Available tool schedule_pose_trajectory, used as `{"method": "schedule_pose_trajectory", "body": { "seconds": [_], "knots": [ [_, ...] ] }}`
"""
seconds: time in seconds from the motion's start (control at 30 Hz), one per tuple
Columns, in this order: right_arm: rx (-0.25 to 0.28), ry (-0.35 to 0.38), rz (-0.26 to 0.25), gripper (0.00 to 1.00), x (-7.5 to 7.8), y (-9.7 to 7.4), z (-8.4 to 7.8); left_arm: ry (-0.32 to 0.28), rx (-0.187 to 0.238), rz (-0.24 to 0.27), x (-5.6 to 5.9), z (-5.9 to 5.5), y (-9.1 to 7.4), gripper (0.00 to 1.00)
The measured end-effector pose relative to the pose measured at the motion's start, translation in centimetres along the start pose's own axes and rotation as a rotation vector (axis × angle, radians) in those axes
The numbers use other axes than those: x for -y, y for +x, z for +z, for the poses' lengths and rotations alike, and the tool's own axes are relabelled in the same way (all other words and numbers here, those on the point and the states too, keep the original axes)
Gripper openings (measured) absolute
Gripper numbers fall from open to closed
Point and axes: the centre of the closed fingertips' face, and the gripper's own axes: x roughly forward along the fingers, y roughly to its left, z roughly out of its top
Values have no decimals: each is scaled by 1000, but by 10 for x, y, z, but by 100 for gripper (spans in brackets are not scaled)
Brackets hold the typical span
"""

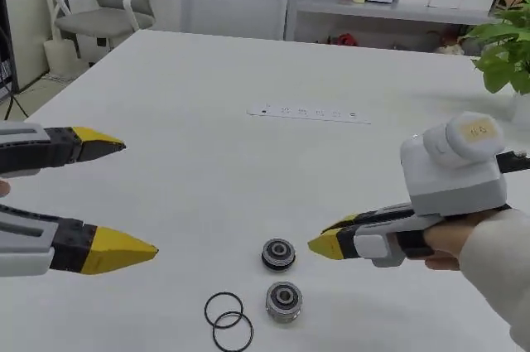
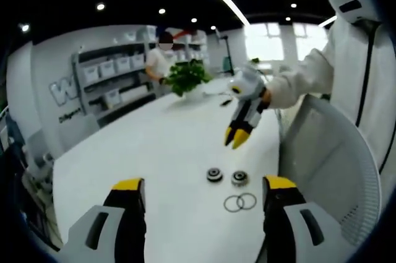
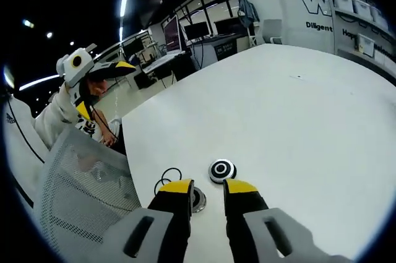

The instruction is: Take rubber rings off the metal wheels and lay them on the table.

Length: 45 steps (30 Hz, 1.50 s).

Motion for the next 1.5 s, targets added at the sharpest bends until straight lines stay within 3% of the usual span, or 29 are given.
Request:
{"method": "schedule_pose_trajectory", "body": {
  "seconds": [0.1, 0.37, 0.63, 0.77, 0.8, 0.87, 0.97, 1.17, 1.33, 1.5],
  "knots": [
    [26, 8, -12, 16, 4, -2, 8, 30, -16, -20, -4, 8, 6, 78],
    [92, 52, -22, 17, 15, -4, 29, 74, 11, -66, -8, 39, 23, 78],
    [104, 42, -26, 17, 20, 2, 35, 111, -17, -92, -20, 49, 53, 76],
    [96, 18, -33, 18, 22, 9, 33, 98, 18, -121, -18, 52, 73, 74],
    [92, 21, -32, 18, 23, 11, 31, 101, 24, -124, -8, 54, 83, 74],
    [88, 22, -30, 18, 24, 15, 27, 96, 41, -129, -5, 53, 94, 73],
    [90, 3, -18, 18, 24, 21, 20, 61, 114, -156, 7, 57, 108, 69],
    [95, -7, -8, 18, 32, 27, 4, 77, 112, -158, 8, 29, 128, 61],
    [89, -37, -2, 18, 35, 33, -4, 44, 123, -159, 5, 13, 140, 53],
    [75, -60, 15, 19, 32, 38, -10, 55, 84, -142, 4, -5, 150, 49]
  ]
}}
